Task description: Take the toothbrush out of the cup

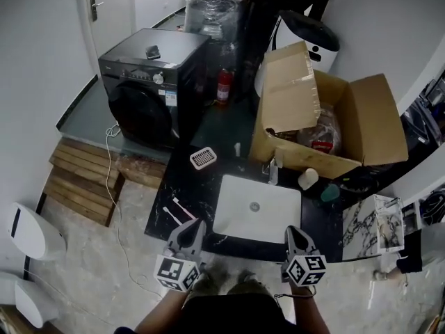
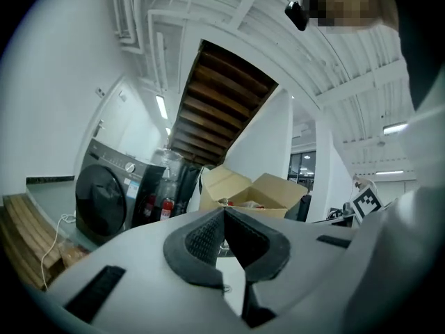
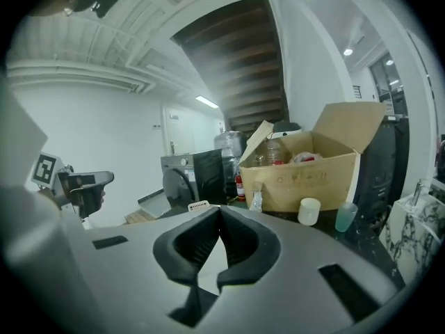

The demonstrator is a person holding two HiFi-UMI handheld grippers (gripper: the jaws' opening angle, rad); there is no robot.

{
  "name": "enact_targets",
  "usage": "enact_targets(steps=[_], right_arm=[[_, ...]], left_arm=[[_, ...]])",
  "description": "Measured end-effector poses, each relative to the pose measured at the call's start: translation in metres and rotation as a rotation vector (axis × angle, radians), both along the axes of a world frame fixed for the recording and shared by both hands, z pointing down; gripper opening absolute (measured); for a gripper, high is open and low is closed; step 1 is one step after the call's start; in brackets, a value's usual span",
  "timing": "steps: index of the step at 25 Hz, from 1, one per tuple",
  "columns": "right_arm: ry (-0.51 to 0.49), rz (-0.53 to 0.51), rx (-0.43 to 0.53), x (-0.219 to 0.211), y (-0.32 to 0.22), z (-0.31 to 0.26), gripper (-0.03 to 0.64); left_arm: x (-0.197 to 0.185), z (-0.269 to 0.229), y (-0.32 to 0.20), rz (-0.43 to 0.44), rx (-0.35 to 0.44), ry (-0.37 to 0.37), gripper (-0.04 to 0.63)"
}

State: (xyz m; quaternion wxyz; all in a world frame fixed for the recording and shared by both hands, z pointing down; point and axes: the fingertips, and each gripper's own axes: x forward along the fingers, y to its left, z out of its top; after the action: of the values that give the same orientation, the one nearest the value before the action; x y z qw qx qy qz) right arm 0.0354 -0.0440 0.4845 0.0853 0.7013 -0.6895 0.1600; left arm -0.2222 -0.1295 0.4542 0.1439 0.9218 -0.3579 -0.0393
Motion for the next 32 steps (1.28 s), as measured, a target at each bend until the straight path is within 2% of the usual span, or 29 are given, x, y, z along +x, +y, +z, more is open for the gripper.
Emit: enact_targets(steps=[6, 16, 19, 23, 32], right_arm=[[0.065, 0.006, 0.081, 0.043, 0.032, -0.027, 0.014], [0.128, -0.007, 0.141, 0.126, 0.141, -0.043, 0.012], [0.114, -0.005, 0.146, 0.143, 0.170, -0.040, 0.012], [0.054, -0.011, 0.159, 0.157, 0.206, -0.046, 0.012], [0.084, -0.030, 0.177, 0.174, 0.248, -0.048, 0.012]], left_arm=[[0.037, -0.008, 0.041, 0.026, 0.018, -0.057, 0.023], [0.117, -0.019, 0.134, -0.052, 0.076, -0.095, 0.024], [0.137, -0.022, 0.165, -0.063, 0.083, -0.091, 0.025], [0.153, -0.027, 0.201, -0.071, 0.081, -0.091, 0.025], [0.168, -0.031, 0.246, -0.104, 0.093, -0.112, 0.025]])
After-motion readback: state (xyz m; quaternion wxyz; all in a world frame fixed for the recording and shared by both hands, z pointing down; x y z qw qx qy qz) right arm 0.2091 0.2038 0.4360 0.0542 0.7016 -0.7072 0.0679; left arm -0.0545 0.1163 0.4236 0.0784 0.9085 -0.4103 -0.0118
